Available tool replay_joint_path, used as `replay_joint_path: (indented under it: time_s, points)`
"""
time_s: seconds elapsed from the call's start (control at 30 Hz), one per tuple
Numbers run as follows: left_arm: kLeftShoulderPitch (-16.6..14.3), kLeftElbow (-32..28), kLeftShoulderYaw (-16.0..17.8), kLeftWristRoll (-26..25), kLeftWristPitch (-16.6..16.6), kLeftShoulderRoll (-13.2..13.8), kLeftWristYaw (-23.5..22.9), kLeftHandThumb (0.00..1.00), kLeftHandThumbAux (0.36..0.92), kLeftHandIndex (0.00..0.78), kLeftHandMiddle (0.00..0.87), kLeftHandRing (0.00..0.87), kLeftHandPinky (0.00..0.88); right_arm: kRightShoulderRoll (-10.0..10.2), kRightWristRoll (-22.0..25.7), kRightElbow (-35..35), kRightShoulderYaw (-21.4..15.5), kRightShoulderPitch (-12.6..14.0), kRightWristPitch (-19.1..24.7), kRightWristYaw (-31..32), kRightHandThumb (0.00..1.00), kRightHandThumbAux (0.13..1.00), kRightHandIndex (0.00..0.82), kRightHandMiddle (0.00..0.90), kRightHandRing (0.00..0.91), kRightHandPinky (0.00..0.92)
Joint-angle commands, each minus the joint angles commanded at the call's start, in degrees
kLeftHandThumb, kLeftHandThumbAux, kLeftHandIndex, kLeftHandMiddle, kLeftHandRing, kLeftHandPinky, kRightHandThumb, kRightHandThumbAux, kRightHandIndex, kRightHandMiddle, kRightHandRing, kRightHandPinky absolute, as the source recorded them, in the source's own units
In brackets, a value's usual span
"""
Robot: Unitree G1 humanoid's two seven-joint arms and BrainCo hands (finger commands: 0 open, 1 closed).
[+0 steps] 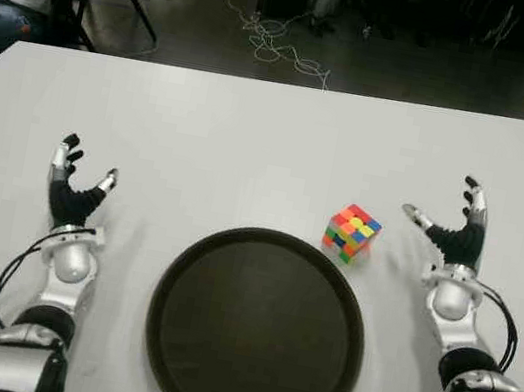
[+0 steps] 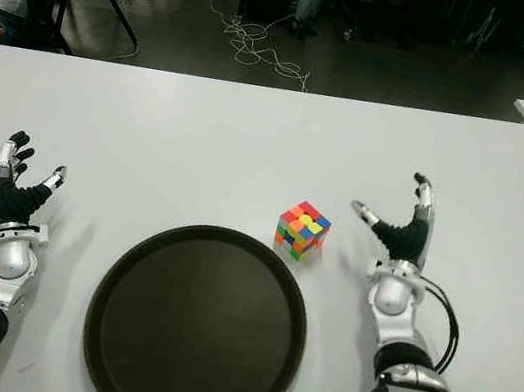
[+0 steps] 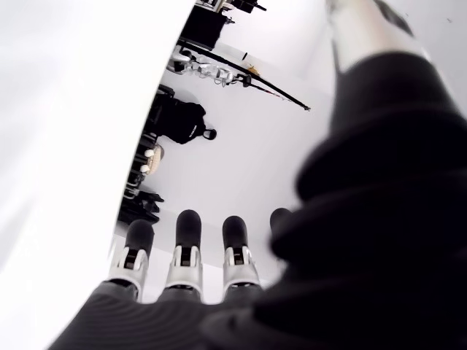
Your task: Pick up the Rubik's Cube and put it in the plate
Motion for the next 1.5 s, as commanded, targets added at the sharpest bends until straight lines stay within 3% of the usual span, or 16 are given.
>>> replay_joint_path:
  time_s: [0.3,0.63,0.77,0.93,1.17,1.37,1.5]
  points:
    - [0.29,-0.37,-0.72,0.89,-0.36,0.04,0.67,0.0,0.845,0.099,0.137,0.121,0.077,-1.38,1.53,0.87,-1.29,-2.9,3.5,3.22,0.0,0.786,0.104,0.087,0.094,0.083]
    - [0.61,-0.59,-0.97,1.34,-1.14,-0.02,0.83,0.0,0.842,0.094,0.117,0.105,0.079,-1.9,1.17,1.12,-0.97,-3.99,5.34,3.32,0.01,0.771,0.2,0.126,0.117,0.105]
    - [0.62,-0.62,-1.05,1.36,-1.01,0.04,0.5,0.0,0.831,0.097,0.115,0.104,0.084,-1.93,0.87,1.17,-0.69,-4.28,5.7,2.9,0.003,0.765,0.196,0.133,0.121,0.108]
    - [0.58,-0.68,-1.33,1.55,-0.28,0.24,0.07,0.0,0.788,0.094,0.115,0.099,0.085,-1.89,1.16,1.17,-0.93,-4.98,6.1,2.67,0.001,0.741,0.192,0.129,0.108,0.095]
    - [-0.21,-0.5,-1.04,0.96,1.55,0.18,-1.24,0.0,0.787,0.093,0.114,0.098,0.079,-2.42,2.03,1.12,-1.73,-6.18,6.51,3.29,0.027,0.746,0.216,0.173,0.149,0.122]
    - [-0.76,-0.64,-1.12,1.14,3.45,0.38,-1.62,0.0,0.789,0.091,0.114,0.099,0.077,-3.3,2.22,1.18,-1.91,-7.83,7.55,4.25,0.093,0.777,0.259,0.207,0.198,0.194]
    - [-1.17,-0.72,-1.08,1.06,5.02,0.49,-1.88,0.0,0.806,0.086,0.116,0.104,0.087,-3.95,1.97,1.1,-1.48,-8.54,8.44,5.4,0.195,0.8,0.293,0.237,0.225,0.207]
